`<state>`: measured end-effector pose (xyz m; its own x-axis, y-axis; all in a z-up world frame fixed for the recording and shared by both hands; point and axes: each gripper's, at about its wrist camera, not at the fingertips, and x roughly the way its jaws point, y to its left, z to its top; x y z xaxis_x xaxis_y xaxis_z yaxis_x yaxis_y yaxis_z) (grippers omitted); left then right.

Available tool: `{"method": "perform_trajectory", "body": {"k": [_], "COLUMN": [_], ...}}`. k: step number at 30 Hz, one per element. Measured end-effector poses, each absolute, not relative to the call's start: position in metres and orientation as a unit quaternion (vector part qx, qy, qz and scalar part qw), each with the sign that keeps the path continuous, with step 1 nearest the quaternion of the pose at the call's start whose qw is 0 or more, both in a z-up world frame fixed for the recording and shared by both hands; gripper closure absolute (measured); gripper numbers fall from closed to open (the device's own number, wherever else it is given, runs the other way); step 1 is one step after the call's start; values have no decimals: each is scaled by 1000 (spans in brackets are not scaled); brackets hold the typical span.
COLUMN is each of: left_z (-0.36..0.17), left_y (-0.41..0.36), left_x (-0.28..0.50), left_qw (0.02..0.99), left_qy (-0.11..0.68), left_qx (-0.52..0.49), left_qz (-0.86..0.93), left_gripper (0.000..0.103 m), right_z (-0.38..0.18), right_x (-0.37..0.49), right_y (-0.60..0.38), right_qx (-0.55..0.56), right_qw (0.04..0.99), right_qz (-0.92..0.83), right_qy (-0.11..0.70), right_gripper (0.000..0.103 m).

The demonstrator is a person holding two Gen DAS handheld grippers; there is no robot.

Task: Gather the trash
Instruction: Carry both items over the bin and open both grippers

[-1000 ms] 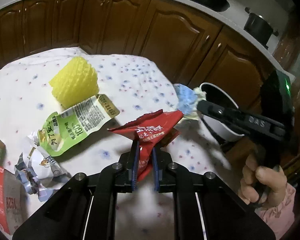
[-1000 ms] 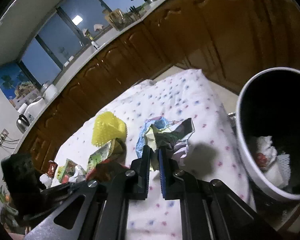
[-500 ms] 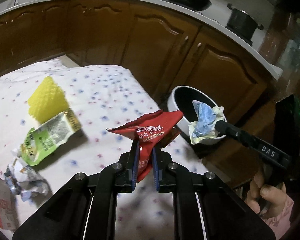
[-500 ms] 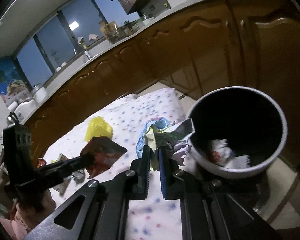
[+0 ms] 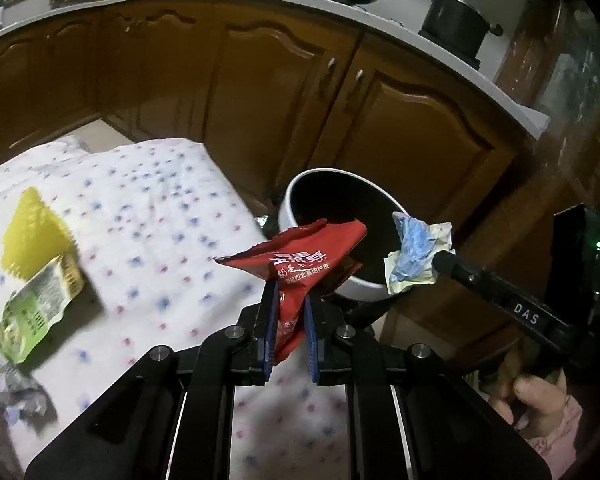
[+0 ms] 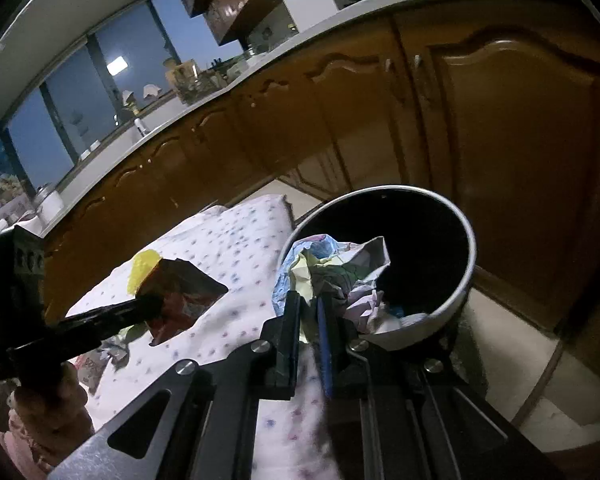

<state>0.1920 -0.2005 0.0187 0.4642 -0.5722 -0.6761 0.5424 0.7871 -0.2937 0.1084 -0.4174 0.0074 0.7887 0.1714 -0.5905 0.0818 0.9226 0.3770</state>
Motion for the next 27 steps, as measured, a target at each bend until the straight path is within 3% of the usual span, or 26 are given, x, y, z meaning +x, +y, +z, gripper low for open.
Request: {"method": "perform_trajectory", "body": {"k": [27], "left_z": [2], "left_y": [-305], "left_x": [248], "left_qw": [825], "left_qy": [446], "left_qx": [33], "left_qz": [-345], "left_gripper": [92], "right_z": [-13], "right_x": [157], "right_y": [-454], "right_qx": [160], "right_qw": [912], "right_qz": [-10], "right_qy": [378], "right_gripper": [93]}}
